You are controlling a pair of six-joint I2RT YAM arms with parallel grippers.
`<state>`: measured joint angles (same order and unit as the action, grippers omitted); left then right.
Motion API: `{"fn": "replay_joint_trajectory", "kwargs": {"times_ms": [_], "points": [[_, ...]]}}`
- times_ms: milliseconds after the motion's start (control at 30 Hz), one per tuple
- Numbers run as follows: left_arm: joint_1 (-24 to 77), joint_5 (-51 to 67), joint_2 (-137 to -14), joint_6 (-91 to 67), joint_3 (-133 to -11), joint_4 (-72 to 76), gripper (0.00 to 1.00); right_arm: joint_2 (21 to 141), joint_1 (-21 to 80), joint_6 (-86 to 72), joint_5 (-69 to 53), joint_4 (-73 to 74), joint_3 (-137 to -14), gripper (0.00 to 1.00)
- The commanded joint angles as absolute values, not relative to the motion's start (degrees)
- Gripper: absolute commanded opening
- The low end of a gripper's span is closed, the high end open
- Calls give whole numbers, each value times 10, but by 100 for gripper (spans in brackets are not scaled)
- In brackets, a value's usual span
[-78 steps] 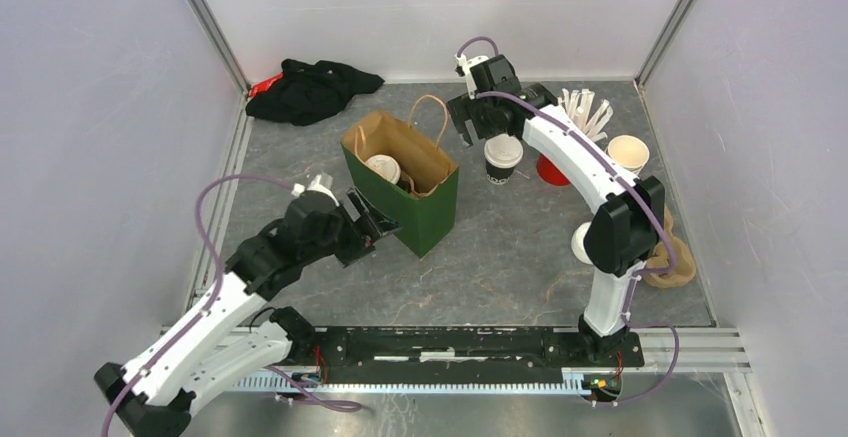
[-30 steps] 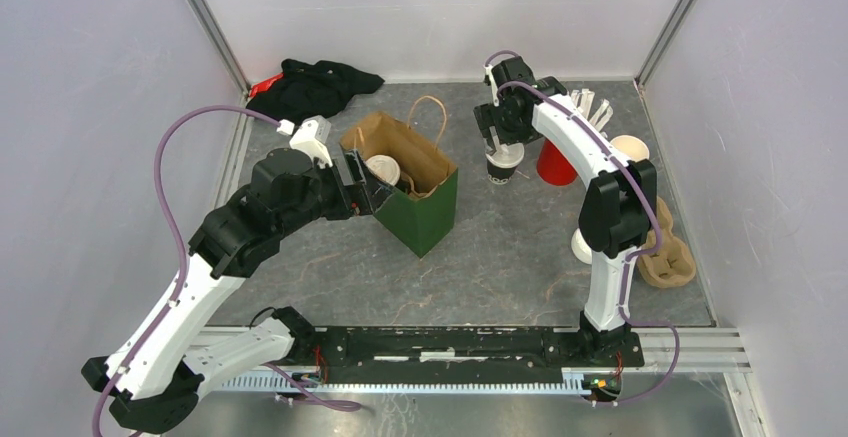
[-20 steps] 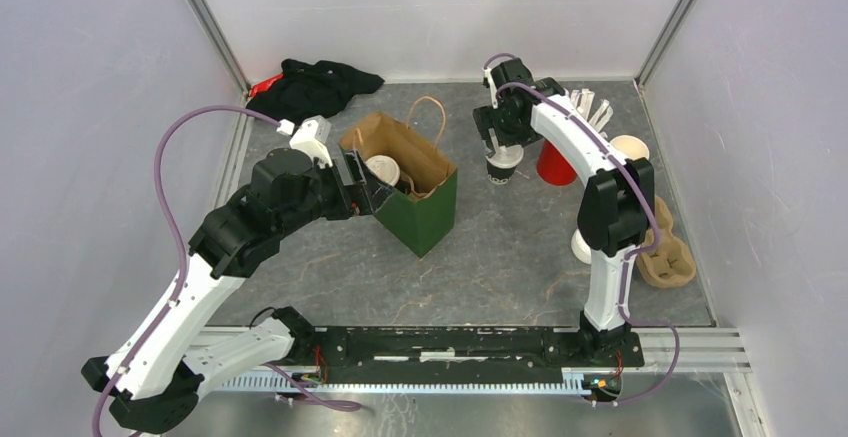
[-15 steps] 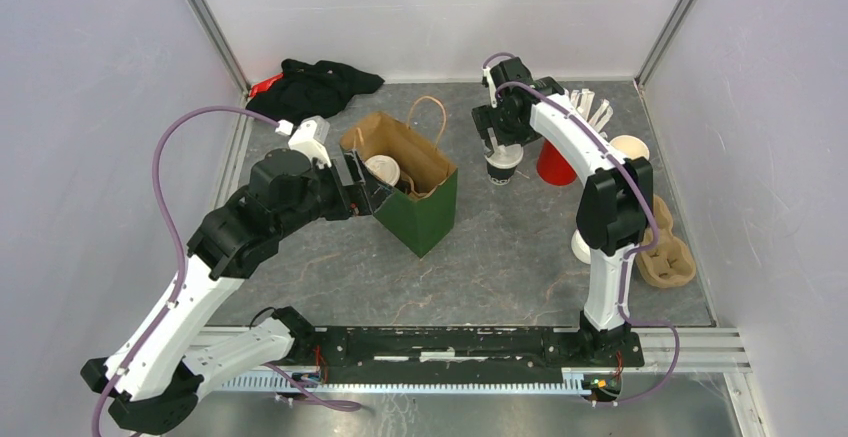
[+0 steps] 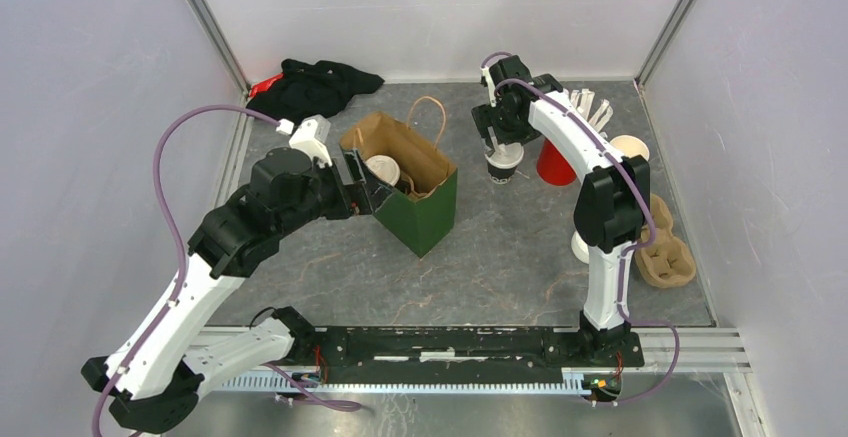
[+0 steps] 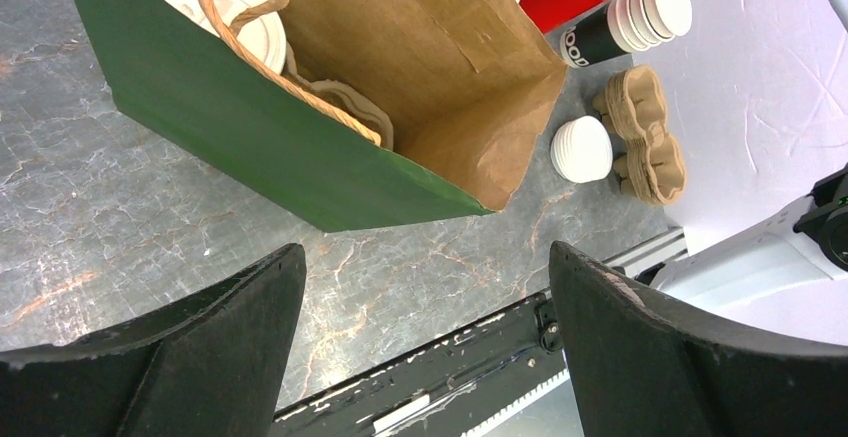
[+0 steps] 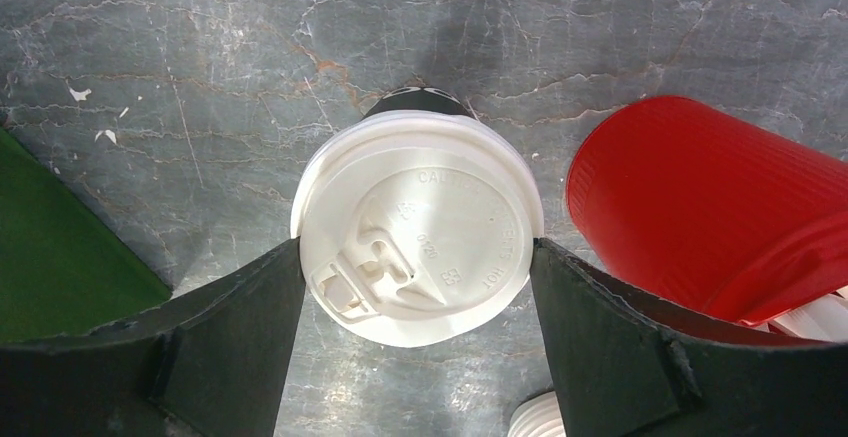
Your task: Pack the takeout coffee
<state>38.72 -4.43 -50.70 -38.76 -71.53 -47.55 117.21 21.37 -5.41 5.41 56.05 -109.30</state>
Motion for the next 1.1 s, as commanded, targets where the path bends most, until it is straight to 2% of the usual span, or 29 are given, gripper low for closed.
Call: {"fn": "replay_joint_trajectory", "kwargs": {"times_ms": [0, 233, 333, 400, 533, 667, 900, 1067], "points": [[388, -60, -517, -370, -755, -474, 96, 1185, 212, -37, 76, 590, -1113, 86], [388, -196, -586, -351, -915, -554, 98, 1130, 212, -33, 59, 557, -1109, 81], [379, -284, -664, -311, -1026, -614, 98, 1070, 212, -37, 41, 531, -1071, 80], [347, -301, -737, -274, -1097, -640, 98, 1027, 212, -40, 37, 525, -1042, 80], [212, -163, -870, -223, -1233, -689, 94, 939, 212, -36, 6, 525, -982, 77], [158, -12, -968, -178, -1296, -697, 87, 836, 212, -29, -35, 520, -905, 77], [127, 140, -1005, -145, -1211, -661, 84, 709, 213, -7, -102, 536, -889, 76], [127, 189, -992, -141, -1166, -644, 81, 655, 213, -8, -135, 543, -897, 76]]}}
